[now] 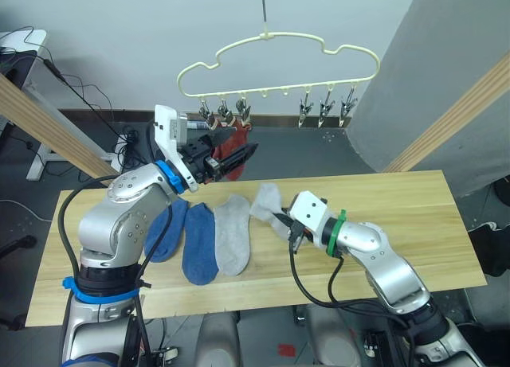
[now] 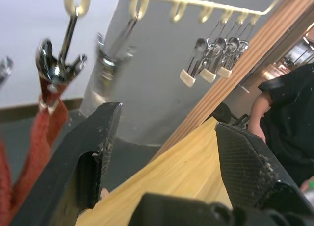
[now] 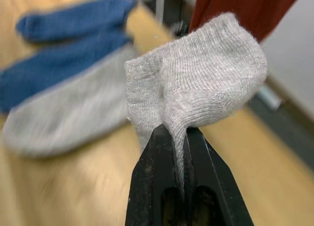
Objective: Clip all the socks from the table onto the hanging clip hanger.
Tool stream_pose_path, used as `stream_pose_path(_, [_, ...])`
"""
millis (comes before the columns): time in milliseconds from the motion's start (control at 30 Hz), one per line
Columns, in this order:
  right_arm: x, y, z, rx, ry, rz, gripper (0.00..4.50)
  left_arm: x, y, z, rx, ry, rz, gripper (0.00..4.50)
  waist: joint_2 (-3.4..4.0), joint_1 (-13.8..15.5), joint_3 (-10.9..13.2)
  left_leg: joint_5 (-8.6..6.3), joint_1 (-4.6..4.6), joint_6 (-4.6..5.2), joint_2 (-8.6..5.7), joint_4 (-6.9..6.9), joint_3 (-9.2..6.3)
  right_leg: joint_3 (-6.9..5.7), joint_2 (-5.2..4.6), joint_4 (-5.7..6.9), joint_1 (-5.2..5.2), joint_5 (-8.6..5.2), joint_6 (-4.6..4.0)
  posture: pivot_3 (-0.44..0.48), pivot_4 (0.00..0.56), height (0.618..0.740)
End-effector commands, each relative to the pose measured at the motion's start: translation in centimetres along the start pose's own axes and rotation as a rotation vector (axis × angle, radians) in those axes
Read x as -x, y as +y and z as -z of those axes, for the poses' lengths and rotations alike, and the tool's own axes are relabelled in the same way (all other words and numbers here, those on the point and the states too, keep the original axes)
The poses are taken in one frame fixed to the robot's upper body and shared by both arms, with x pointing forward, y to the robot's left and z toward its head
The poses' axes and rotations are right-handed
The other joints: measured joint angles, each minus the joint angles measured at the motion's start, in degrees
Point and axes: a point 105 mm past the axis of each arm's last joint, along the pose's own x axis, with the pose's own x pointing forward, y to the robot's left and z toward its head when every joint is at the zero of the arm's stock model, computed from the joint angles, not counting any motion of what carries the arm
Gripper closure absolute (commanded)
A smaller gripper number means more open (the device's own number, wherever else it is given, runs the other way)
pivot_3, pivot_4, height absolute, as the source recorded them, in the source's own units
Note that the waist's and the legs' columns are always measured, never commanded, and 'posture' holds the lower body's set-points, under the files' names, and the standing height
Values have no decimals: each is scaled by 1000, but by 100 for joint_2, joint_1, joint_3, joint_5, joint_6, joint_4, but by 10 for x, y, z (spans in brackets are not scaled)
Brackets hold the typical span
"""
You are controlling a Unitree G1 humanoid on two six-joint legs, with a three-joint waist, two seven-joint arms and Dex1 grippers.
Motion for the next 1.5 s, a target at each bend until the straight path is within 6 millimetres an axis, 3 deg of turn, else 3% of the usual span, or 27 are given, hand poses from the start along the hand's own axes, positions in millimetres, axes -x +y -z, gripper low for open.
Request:
stream_pose_path(33, [7, 16, 23, -76, 95, -39, 4500, 0, -14, -5, -60, -31, 50, 1038, 0, -1, 0, 0, 0, 0, 0, 0, 0, 1, 0, 0, 0, 0, 0, -129, 349, 740])
stream_pose_path(67, [8, 17, 30, -113, 119, -29, 4500, 0, -16, -4, -68, -30, 58, 1038, 0, -3, 0, 0, 0, 0, 0, -1, 1, 1, 0, 0, 0, 0, 1, -129, 349, 740])
stream_pose_path(200, [10, 12, 42, -120, 163, 16, 3470, -7, -11, -3, -90, -49, 10, 999, 0, -12, 0, 0, 1, 0, 0, 3, 3, 5, 1, 1, -1, 0, 1, -128, 348, 740])
stream_pose_path(367, [24, 5, 9, -42, 32, 7, 1780, -17, -9, -6, -137, -113, -65, 999, -2, -5, -1, 0, 0, 0, -1, 7, 3, 6, 1, 0, 2, 4, 5, -137, 346, 740])
stream_pose_path(467, [41, 8, -12, -30, -55, -31, 1780, -18, -5, -9, -179, -186, -174, 999, -1, -1, -1, 0, -1, 1, -2, 5, 2, 4, 1, -2, 2, 3, 5, -144, 346, 740])
stream_pose_path(633, [55, 0, -20, -10, -75, -7, 1780, -17, -5, -8, -229, -239, -254, 999, -3, -8, -3, -1, 0, 1, -2, 7, 2, 7, 1, -5, 5, 3, 5, -150, 355, 740])
stream_pose_path(867, [68, -12, -37, -9, -119, 21, 1737, -15, 7, -3, -228, -237, -350, 2562, -3, -8, -3, 0, 0, 1, -2, 10, 0, 4, 1, 1, 5, 5, 5, -154, 358, 740])
stream_pose_path(1000, [73, -15, -46, -8, -139, 25, 1737, -17, 7, 1, -219, -225, -358, 2562, -3, -7, -3, 0, 0, 1, -2, 9, 1, 5, 1, -1, 6, 5, 6, -158, 359, 740])
stream_pose_path(1167, [81, -21, -70, -20, -218, 27, 1737, -24, 10, 3, -203, -231, -393, 2562, -4, -13, -3, 0, 0, 2, -2, 11, 1, 6, 1, 0, 6, 5, 6, -167, 362, 740])
stream_pose_path(1500, [86, -24, -77, -25, -229, 26, 1737, -38, 16, 0, -213, -255, -430, 2562, -4, -15, -2, -1, -1, 3, -4, 11, 0, 4, 0, -5, 9, 6, 6, -177, 363, 740])
